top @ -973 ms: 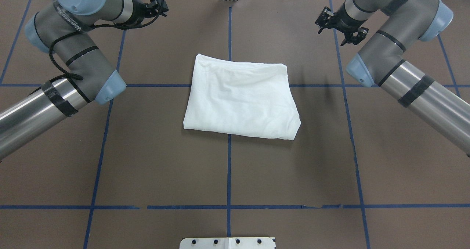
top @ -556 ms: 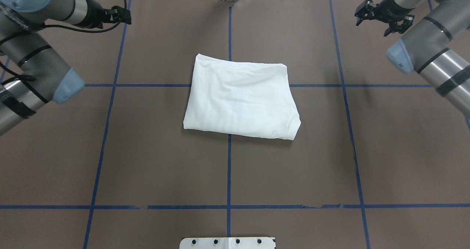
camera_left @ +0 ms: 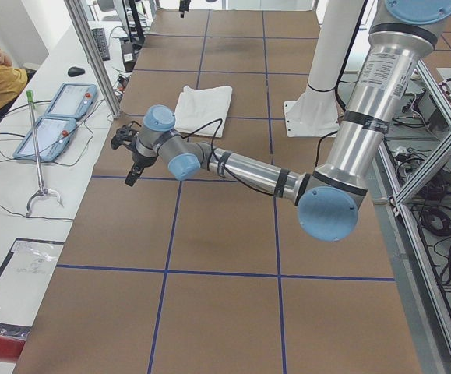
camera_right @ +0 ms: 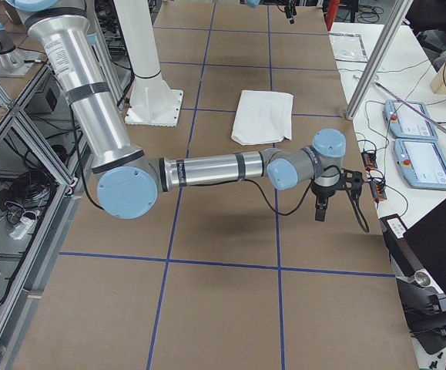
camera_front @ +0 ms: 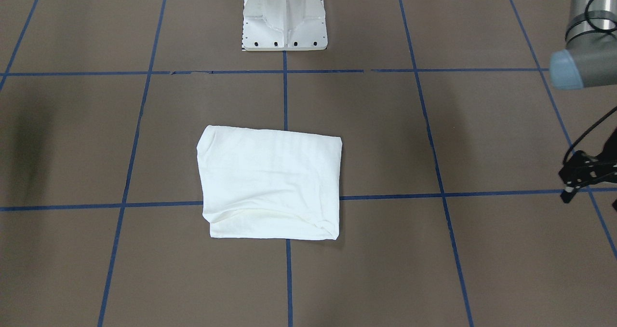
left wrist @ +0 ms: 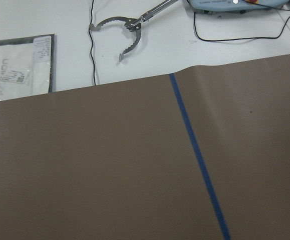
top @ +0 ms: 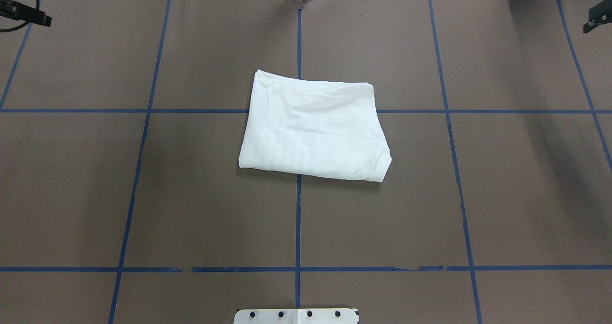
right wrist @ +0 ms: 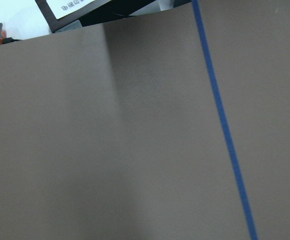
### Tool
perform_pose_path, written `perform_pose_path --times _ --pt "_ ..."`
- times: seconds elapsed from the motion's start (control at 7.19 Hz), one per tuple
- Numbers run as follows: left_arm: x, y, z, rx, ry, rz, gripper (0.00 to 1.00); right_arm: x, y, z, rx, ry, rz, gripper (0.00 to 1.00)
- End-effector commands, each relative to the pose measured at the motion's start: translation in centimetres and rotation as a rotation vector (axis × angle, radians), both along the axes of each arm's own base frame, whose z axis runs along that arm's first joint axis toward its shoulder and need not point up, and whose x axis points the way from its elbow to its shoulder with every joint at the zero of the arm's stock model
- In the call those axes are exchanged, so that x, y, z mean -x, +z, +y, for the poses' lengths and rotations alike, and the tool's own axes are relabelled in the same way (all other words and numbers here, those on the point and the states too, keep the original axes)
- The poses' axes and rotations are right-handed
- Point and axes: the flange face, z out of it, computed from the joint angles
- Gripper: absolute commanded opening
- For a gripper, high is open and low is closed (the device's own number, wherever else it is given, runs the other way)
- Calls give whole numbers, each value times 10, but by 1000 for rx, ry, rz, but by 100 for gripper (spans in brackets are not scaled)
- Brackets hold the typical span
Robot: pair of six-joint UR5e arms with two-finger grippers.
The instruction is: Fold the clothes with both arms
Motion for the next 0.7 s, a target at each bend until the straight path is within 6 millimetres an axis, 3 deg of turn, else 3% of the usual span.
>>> perform_pose_path --times 0.0,0.14,0.28,0.56 --pt "85 39 15 -9 109 -66 100 -55 49 43 -26 -111 -30 100" --pt "102 47 18 43 142 -98 100 -56 54 53 -35 -207 -67 100" --pt "104 50 18 146 176 -116 100 -48 40 66 -3 -256 -59 100" --pt "104 26 33 204 177 -113 100 -21 21 86 -5 -311 6 100"
